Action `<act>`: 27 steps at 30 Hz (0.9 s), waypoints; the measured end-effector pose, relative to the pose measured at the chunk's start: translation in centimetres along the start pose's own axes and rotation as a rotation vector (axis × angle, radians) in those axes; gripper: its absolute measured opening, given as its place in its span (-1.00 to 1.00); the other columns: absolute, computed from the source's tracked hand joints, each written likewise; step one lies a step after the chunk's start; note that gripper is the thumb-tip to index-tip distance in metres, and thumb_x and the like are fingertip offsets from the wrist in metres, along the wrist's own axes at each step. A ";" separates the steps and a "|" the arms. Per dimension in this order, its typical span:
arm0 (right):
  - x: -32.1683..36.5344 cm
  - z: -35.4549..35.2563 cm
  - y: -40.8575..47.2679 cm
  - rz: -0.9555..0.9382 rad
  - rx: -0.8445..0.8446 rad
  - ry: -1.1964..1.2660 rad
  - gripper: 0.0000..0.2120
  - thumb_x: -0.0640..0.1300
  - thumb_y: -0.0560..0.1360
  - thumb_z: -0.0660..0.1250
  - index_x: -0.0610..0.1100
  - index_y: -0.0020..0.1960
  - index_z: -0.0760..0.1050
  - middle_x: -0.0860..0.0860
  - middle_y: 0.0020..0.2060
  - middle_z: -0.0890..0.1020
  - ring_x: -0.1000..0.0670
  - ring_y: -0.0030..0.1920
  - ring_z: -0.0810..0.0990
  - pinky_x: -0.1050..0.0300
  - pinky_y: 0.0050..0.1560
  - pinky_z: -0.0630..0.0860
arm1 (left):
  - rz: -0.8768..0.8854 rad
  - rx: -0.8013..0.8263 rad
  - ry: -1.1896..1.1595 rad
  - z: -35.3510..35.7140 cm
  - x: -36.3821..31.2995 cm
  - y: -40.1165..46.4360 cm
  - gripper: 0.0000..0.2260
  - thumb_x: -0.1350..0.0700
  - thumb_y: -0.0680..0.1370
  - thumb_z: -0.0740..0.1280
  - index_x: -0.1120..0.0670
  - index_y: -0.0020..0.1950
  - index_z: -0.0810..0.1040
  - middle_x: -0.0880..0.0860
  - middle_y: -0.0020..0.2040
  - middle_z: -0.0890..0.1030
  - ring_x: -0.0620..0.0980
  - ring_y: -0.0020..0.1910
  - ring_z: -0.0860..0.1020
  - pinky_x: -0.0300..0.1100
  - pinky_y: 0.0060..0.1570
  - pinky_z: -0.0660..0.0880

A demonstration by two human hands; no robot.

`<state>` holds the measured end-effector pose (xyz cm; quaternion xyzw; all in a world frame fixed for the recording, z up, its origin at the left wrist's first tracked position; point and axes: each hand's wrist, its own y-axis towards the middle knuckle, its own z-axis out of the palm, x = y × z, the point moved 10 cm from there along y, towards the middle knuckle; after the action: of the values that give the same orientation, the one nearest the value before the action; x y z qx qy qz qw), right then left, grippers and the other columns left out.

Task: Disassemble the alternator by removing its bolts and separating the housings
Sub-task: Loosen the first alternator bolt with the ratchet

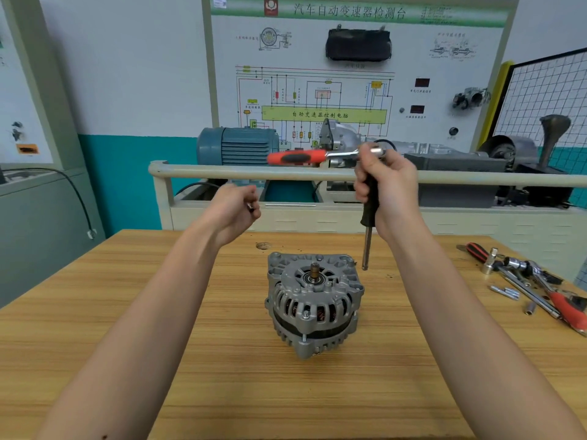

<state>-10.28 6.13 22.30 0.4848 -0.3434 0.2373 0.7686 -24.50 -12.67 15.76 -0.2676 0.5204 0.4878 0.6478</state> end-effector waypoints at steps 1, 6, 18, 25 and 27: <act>0.0 -0.5 0.2 0.006 -0.053 0.071 -0.88 -0.16 0.57 0.31 -0.15 -0.13 0.47 0.06 -0.46 0.46 0.09 -0.51 0.35 0.27 -0.51 0.29 | -0.006 0.004 -0.012 0.0 0.7 -0.3 -0.77 0.47 0.54 0.04 0.20 -0.01 0.37 0.07 -0.21 0.34 -0.08 -0.29 0.31 -0.23 -0.28 0.28; -0.3 -1.3 0.7 -0.028 -0.220 0.224 -0.82 -0.14 0.57 0.31 -0.15 -0.19 0.43 0.05 -0.47 0.44 0.11 -0.51 0.37 0.27 -0.51 0.33 | 0.014 0.207 -0.023 4.4 2.5 -2.3 -0.67 0.59 0.49 -0.02 0.25 -0.01 0.38 0.14 -0.14 0.40 -0.04 -0.21 0.41 -0.22 -0.21 0.44; 0.3 -1.5 1.2 -0.057 -0.305 0.340 -0.76 -0.03 0.63 0.19 -0.13 -0.16 0.31 0.06 -0.47 0.37 0.13 -0.56 0.28 0.28 -0.60 0.20 | 0.136 0.415 0.310 7.2 3.8 -4.0 -0.69 0.48 0.37 0.41 0.16 0.01 0.58 0.10 -0.13 0.72 0.05 -0.07 0.69 -0.19 -0.08 0.60; 0.6 -2.0 1.1 -0.090 -0.329 0.326 -0.76 -0.03 0.63 0.21 -0.13 -0.14 0.31 0.05 -0.46 0.37 0.13 -0.56 0.28 0.27 -0.60 0.18 | 0.176 0.506 0.445 9.3 4.3 -5.2 -0.74 0.49 0.45 0.35 0.17 0.01 0.50 0.13 -0.02 0.67 -0.12 -0.06 0.67 -0.29 -0.08 0.57; 0.9 -1.9 1.2 -0.102 -0.326 0.303 -0.77 -0.03 0.63 0.21 -0.13 -0.13 0.31 0.05 -0.44 0.36 0.12 -0.55 0.28 0.26 -0.60 0.19 | 0.185 0.528 0.476 9.6 4.2 -5.4 -0.76 0.45 0.47 0.35 0.18 0.03 0.46 0.13 0.01 0.67 -0.09 -0.09 0.67 -0.25 -0.03 0.57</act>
<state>-9.95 8.38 23.06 0.3296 -0.2328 0.2097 0.8906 -15.68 -5.08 13.94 -0.1488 0.7864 0.3173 0.5086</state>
